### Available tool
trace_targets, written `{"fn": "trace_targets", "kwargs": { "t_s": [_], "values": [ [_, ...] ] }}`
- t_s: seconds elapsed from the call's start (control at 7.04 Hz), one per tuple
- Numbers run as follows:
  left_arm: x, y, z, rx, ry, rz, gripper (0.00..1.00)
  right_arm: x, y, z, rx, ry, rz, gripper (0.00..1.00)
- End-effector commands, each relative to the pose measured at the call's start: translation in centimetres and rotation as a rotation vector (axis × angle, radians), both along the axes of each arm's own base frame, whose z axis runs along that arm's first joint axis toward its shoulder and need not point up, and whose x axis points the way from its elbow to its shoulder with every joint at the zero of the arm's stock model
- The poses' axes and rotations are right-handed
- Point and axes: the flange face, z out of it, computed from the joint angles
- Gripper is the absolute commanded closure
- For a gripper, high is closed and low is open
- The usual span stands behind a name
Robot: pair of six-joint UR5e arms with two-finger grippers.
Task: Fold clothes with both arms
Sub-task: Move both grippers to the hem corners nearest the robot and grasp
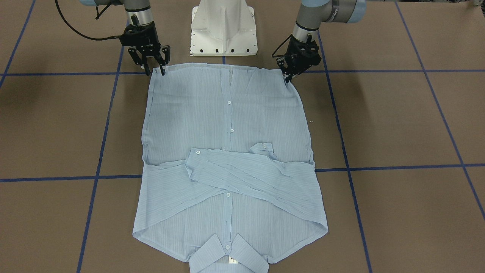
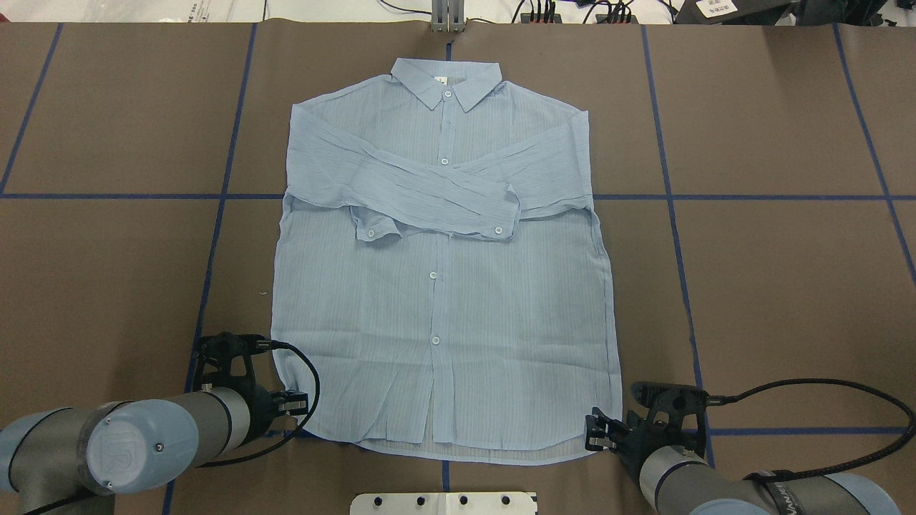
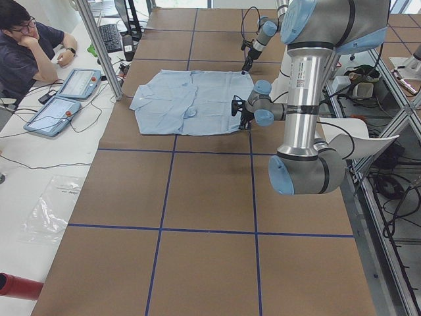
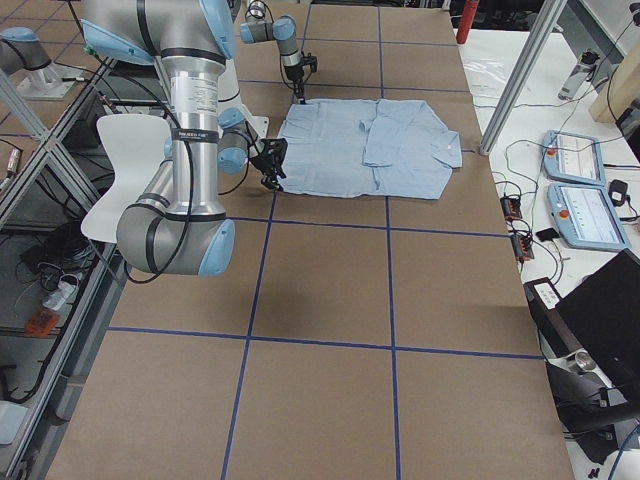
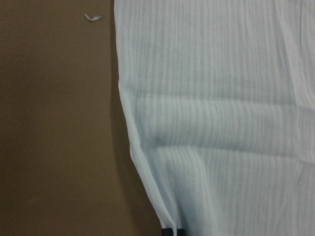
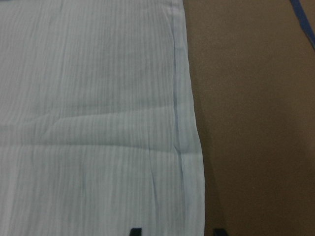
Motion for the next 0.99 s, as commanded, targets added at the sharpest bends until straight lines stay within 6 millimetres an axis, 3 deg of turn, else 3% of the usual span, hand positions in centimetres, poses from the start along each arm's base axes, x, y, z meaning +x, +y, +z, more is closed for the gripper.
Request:
{"fn": "trace_targets", "kwargs": {
  "t_s": [0.0,0.43,0.57,0.85],
  "values": [
    [0.0,0.0,0.0,0.012,-0.003,-0.014,1.0,-0.3,1.2,0.1,0.006,0.006,-0.013,0.44],
    [0.0,0.0,-0.1,0.012,-0.001,-0.014,1.0,-0.8,2.6,0.1,0.022,0.007,-0.033,0.47],
    [0.0,0.0,-0.1,0.012,-0.001,-0.014,1.0,-0.7,2.5,0.2,0.023,0.016,-0.031,0.62],
    [-0.1,0.0,0.1,0.011,-0.006,-0.016,1.0,-0.6,2.4,0.3,0.028,0.045,-0.03,0.66]
  ]
}}
